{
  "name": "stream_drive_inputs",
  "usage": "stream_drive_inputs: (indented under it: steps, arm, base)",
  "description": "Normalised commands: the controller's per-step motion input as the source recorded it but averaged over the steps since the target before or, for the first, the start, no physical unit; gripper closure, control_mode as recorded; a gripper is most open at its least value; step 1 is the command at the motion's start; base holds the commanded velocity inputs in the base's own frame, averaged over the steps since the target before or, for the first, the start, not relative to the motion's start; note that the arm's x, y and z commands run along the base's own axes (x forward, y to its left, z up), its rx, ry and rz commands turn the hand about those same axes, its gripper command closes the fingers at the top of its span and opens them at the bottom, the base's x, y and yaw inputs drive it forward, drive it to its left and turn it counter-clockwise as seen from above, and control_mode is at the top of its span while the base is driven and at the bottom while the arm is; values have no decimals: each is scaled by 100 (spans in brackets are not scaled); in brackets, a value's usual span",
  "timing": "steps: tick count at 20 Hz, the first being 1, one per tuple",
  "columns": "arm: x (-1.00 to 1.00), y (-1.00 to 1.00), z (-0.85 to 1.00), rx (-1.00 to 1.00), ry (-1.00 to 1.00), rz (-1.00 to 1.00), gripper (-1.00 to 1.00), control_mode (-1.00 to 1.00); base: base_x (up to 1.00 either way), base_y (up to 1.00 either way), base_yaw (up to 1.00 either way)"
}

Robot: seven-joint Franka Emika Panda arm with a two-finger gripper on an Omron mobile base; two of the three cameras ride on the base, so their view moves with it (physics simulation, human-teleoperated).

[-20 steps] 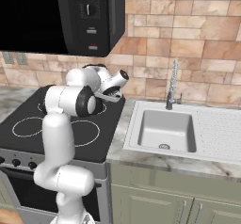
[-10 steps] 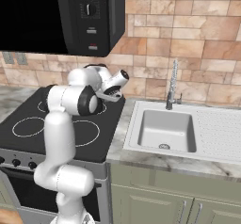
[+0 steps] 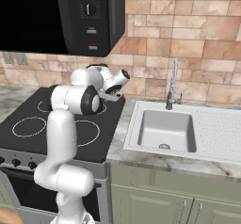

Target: The kettle is done boiling. Turn off the stove, then wait for 300 timesteps before moving the kettle to the dining table.

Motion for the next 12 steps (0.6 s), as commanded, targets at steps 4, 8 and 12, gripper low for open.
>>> stream_drive_inputs:
  steps: [4, 8, 12]
  arm:
    - [11, 1, -5, 0, 3, 3, -100, -100]
    - [13, 2, -4, 0, 5, 2, -100, -100]
    - [9, 1, -4, 0, 7, 1, -100, -100]
  base:
    - [0, 0, 0]
    - [0, 0, 0]
    - [0, 0, 0]
